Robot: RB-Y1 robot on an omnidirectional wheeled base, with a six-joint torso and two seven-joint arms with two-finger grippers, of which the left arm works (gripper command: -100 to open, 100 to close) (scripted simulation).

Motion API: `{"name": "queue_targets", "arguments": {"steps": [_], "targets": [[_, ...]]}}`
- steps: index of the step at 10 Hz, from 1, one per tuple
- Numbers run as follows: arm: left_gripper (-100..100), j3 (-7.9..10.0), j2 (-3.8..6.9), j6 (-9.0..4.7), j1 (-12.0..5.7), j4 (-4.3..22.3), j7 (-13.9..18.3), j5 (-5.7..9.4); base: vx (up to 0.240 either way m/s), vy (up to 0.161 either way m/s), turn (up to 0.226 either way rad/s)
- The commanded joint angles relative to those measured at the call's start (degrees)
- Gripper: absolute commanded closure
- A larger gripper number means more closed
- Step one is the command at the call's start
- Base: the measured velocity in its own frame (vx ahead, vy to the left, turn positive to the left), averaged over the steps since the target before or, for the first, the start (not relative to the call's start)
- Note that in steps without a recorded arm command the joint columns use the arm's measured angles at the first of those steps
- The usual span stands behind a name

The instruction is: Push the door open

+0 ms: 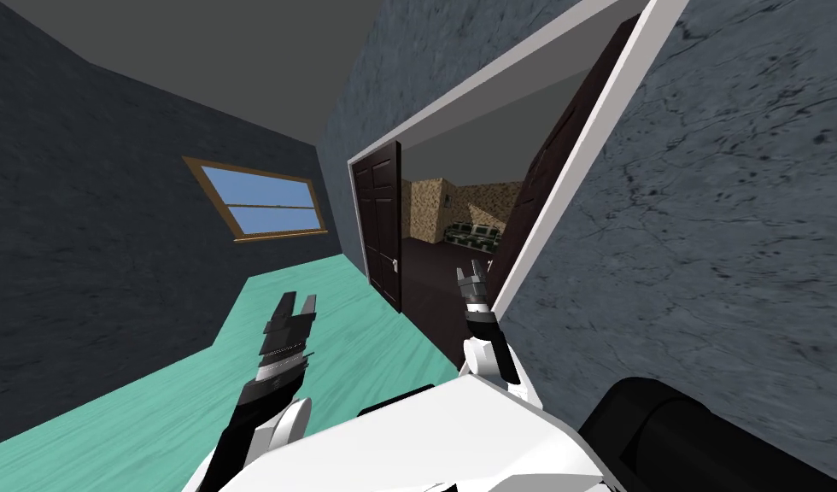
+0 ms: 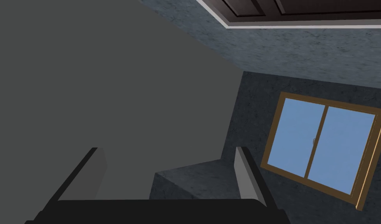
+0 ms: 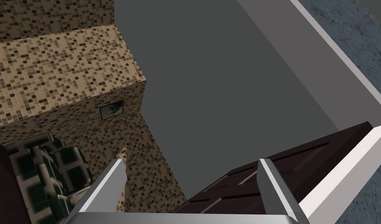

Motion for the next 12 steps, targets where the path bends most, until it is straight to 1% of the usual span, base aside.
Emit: {"name": "queue_targets", "arguments": {"steps": [1,7,12], "targets": [[-100,-0.51,0.30,-0.31,-0.81,1.89,0.28,-0.27,0.076,0.045,-0.060],[-100,-2.32,1.46,-1.27,-4.56,10.03,1.64,-1.23,0.094,0.050,-0.065],[-100,-3.97,2.23,-2.15,-7.99,17.49,2.88,-2.10,0.087,0.054,-0.074]]}}
